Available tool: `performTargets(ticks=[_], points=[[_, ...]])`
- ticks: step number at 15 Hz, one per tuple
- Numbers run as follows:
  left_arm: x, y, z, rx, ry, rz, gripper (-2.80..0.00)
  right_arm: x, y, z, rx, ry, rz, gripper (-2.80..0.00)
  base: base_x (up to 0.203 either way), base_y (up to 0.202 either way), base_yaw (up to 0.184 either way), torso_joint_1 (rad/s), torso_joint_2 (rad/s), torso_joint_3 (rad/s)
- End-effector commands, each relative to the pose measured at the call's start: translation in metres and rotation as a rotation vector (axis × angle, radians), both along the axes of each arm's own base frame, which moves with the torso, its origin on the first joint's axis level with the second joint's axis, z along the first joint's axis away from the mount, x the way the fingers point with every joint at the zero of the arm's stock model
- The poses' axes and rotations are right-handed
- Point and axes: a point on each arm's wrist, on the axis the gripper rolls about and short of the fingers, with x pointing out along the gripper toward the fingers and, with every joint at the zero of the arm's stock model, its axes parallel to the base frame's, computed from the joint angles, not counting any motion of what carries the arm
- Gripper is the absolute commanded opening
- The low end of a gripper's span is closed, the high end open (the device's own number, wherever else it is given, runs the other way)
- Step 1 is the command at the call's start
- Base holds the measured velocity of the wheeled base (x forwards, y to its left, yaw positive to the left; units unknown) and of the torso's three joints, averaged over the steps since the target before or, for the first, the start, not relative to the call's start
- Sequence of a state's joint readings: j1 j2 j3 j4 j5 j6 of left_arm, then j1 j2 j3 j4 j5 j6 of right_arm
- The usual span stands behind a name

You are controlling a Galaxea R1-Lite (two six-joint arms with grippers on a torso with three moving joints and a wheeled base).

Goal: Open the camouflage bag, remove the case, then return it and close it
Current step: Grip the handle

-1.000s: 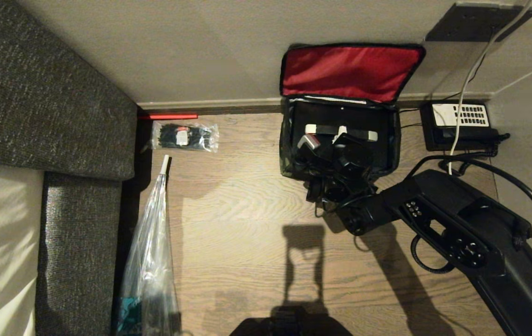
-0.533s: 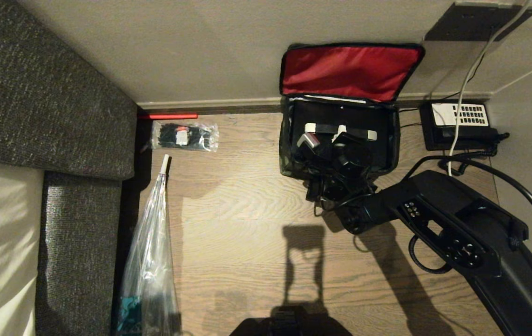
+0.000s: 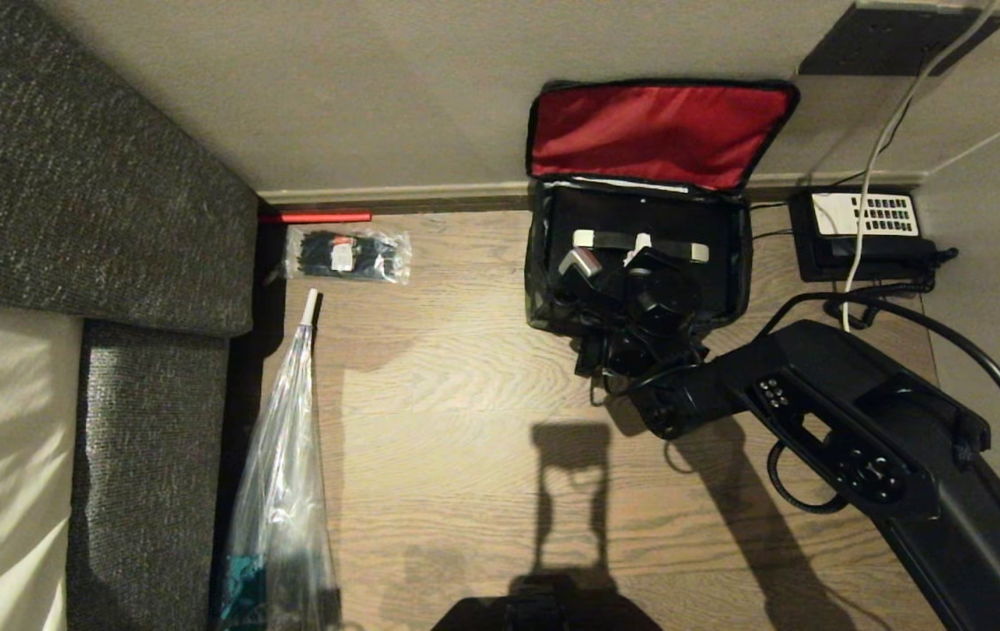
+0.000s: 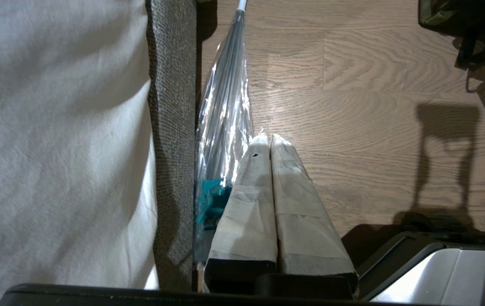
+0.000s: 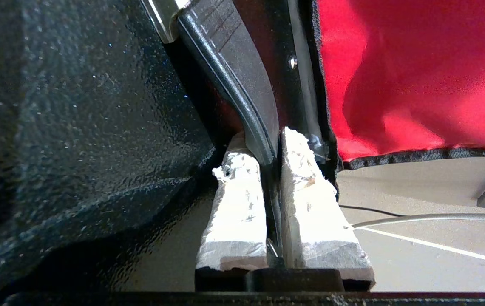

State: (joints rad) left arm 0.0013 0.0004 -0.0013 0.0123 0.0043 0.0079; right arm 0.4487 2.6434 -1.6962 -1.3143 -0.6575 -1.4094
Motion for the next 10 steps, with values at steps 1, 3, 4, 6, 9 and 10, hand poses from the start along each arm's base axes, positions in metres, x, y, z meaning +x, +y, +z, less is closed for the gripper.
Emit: performTargets(ticks=[1, 3, 4, 6, 9, 10], points=[[-0.0001, 0.0000, -0.0002, -0.005, 0.002, 0.000, -2.80, -0.0006, 0.0000, 0.0030, -0.001, -0.009, -0.007, -2.80, 0.000, 0.000, 0.000, 0.000, 0.00, 0.000], [-0.0001, 0.0000, -0.0002, -0.002, 0.002, -0.001, -2.80, -0.0008, -0.0001, 0.0027, -0.001, -0.010, -0.007, -2.80, 0.000, 0.000, 0.000, 0.000, 0.00, 0.000], [0.0001, 0.0000, -0.0003, 0.001, 0.001, 0.001, -2.80, -0.0008, 0.0000, 0.0035, -0.002, -0.014, -0.008, -2.80, 0.000, 0.000, 0.000, 0.000, 0.00, 0.000], [0.0001, 0.0000, -0.0003, -0.016, 0.001, 0.002, -2.80, -0.0009, -0.0001, 0.0033, -0.002, -0.014, -0.006, -2.80, 0.000, 0.000, 0.000, 0.000, 0.00, 0.000], [-0.0001, 0.0000, 0.0001, -0.013, -0.001, 0.001, -2.80, -0.0006, 0.0001, 0.0021, -0.004, -0.012, -0.007, -2.80, 0.129, 0.000, 0.000, 0.002, 0.00, 0.004], [-0.0001, 0.0000, 0.0001, -0.016, -0.001, 0.002, -2.80, -0.0007, 0.0000, 0.0028, -0.004, -0.014, -0.007, -2.80, 0.120, 0.000, 0.002, 0.005, 0.00, 0.005]])
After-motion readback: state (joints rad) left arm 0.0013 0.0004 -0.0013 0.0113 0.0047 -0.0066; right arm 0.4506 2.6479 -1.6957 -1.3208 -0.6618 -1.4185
